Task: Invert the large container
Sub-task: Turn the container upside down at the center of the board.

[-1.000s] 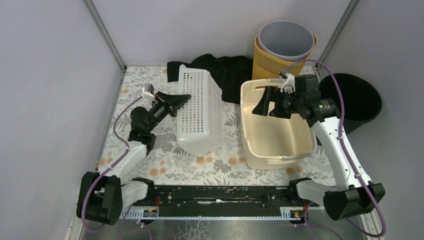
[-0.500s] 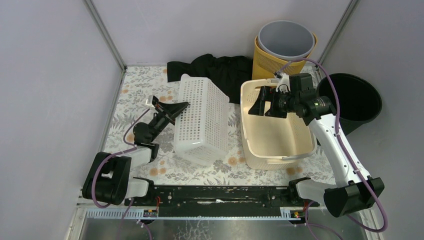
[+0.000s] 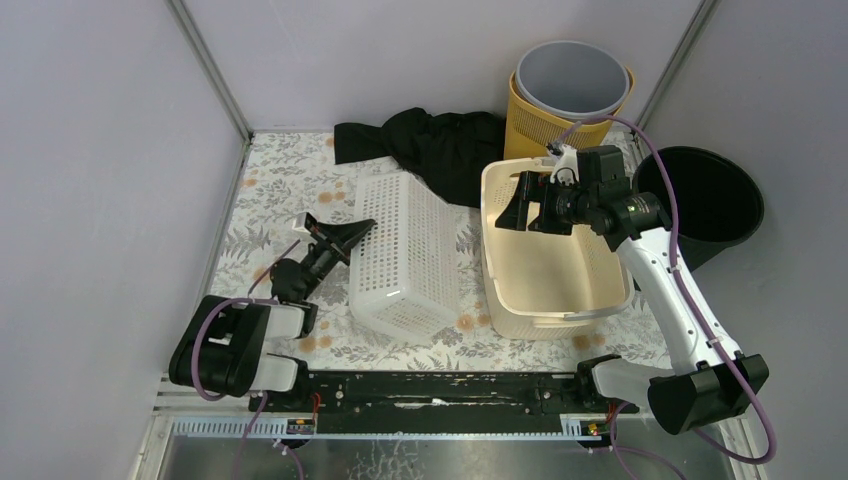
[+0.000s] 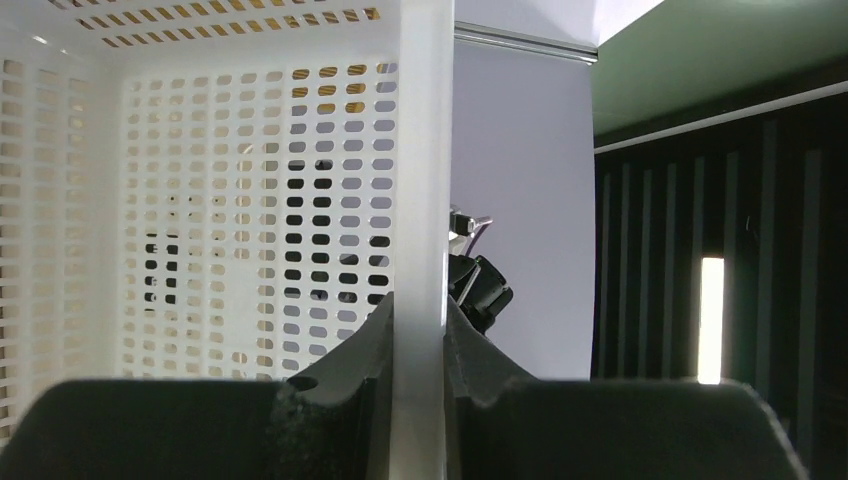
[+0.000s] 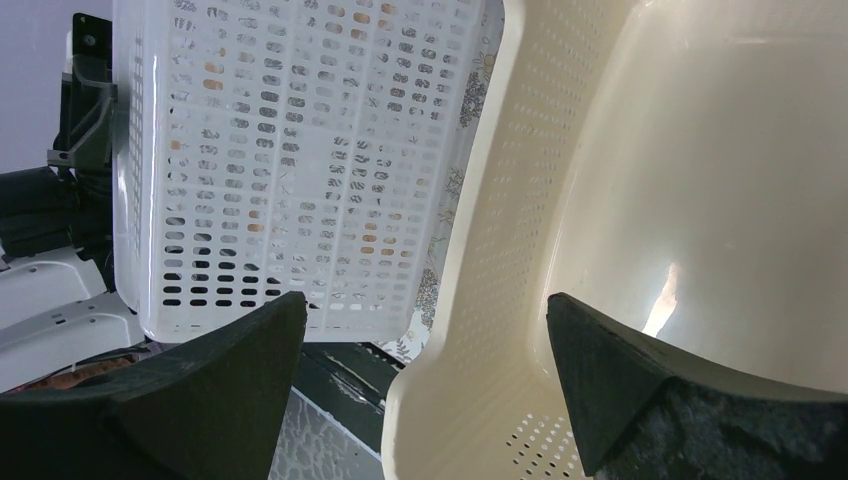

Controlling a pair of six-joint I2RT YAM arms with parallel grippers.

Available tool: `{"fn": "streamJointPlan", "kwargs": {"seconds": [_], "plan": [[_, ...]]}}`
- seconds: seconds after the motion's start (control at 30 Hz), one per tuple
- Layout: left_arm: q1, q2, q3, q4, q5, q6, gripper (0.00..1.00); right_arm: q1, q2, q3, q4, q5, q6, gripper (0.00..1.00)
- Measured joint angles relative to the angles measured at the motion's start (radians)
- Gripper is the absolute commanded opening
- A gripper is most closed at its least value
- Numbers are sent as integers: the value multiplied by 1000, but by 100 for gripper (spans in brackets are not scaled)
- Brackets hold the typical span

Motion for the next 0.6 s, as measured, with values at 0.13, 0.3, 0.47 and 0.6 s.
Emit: {"fn": "streamJointPlan", "kwargs": {"seconds": [0.13, 0.3, 0.47, 0.6], "plan": [[0, 10, -6, 2, -3, 11, 38, 2, 0, 0, 0, 0, 0, 97], [0, 12, -6, 5, -1, 26, 48, 4, 0, -2, 0, 0, 0, 97], [0, 12, -6, 4, 3, 43, 53, 5, 0, -14, 5, 0, 2, 97], [0, 4, -6, -17, 13, 69, 55, 5, 0, -18, 7, 0, 3, 97]]}}
